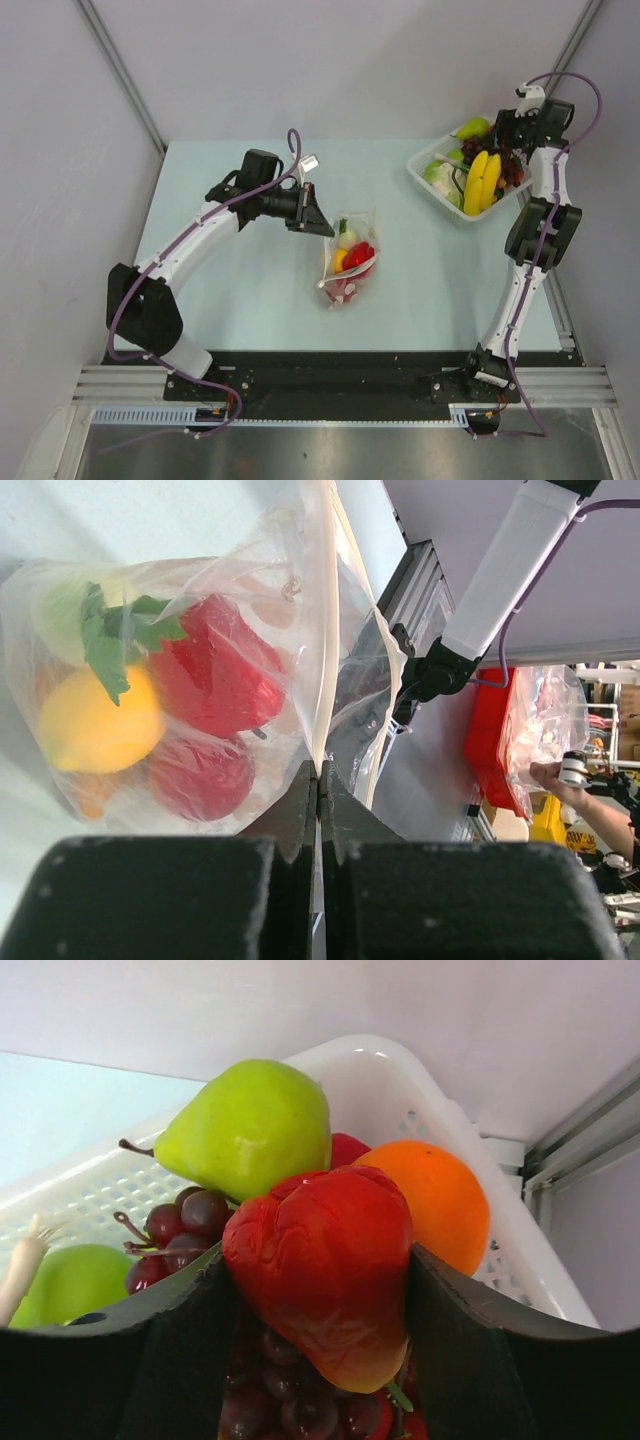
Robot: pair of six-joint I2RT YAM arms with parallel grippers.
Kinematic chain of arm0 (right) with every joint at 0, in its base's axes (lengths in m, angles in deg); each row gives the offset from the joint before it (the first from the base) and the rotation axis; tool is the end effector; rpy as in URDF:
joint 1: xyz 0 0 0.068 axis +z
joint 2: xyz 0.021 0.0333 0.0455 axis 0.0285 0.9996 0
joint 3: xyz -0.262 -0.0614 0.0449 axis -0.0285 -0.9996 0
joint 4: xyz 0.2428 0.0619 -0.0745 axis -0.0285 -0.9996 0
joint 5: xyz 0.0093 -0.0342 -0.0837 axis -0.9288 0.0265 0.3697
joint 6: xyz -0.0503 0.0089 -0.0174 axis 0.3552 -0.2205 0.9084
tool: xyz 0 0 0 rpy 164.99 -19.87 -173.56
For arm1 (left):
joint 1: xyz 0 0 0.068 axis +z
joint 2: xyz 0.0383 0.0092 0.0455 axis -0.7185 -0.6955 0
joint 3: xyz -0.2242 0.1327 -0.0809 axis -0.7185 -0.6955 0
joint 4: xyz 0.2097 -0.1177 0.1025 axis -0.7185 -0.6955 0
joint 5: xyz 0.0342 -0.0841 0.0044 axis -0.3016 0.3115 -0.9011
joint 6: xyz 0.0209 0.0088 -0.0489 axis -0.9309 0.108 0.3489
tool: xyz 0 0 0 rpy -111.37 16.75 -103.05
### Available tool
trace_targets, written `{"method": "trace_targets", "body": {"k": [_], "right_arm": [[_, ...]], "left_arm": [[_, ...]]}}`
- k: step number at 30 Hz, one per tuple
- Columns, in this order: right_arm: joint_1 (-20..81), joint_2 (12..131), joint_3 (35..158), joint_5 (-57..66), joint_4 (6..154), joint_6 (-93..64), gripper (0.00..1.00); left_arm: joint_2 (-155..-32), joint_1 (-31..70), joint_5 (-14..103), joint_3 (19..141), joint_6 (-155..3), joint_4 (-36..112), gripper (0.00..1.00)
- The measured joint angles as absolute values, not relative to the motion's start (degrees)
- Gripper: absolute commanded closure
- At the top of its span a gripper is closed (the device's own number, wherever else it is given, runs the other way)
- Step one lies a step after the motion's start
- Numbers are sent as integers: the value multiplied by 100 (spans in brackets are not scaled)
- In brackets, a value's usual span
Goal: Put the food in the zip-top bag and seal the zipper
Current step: Pick up the fake vegetable from the bin.
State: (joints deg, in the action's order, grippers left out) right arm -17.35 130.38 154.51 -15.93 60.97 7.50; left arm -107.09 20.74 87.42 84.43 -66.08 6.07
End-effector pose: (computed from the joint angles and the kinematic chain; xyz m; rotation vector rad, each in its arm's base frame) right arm 0.5419 -0.1688 0.2659 -0.2383 1.9642 0.1115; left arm 0.2959 -0.1697 0.3184 0.5585 2.3214 -1.4344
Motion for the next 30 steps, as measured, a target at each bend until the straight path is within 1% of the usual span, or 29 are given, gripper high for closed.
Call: {"method": "trace_targets", "body": {"k": [2,3,6,10,13,16,21,23,26,28,30], "right_arm": [[-1748,13016,15362,-1642,6150,724,46],[-1761,12977,15276,-1681,6193,729,52],[-1820,12785,14988,-1784,6255,670,58],[-1973,12406,14787,-1928,6257,440,63],[-2118,12028,14758,-2050,6285,272,64],[-2247,11526,14758,-2225,6360,90,69],[-2303,10437,14651,-2776,6381,-89,71],[-2163,9766,14232,-3130,6371,-71,72],[-1680,8691,13364,-3558,6174,276,73],[-1062,7904,12667,-3755,5767,807,73],[-201,7237,12024,-3821,5387,1531,73]], "left_arm": [[-10709,2083,8742,8443,-6610,594,100],[-10709,2083,8742,8443,-6610,590,100],[-10709,2085,8740,8443,-6617,579,100],[-10709,2085,8725,8443,-6625,579,100],[-10709,2085,8705,8443,-6654,577,100],[-10709,2085,8703,8443,-6654,583,100],[-10709,2085,8703,8422,-6641,627,100],[-10705,2085,8705,8406,-6612,655,100],[-10690,2085,8712,8330,-6586,749,100],[-10670,2085,8716,8245,-6551,793,100],[-10648,2089,8718,8172,-6531,800,100]]}}
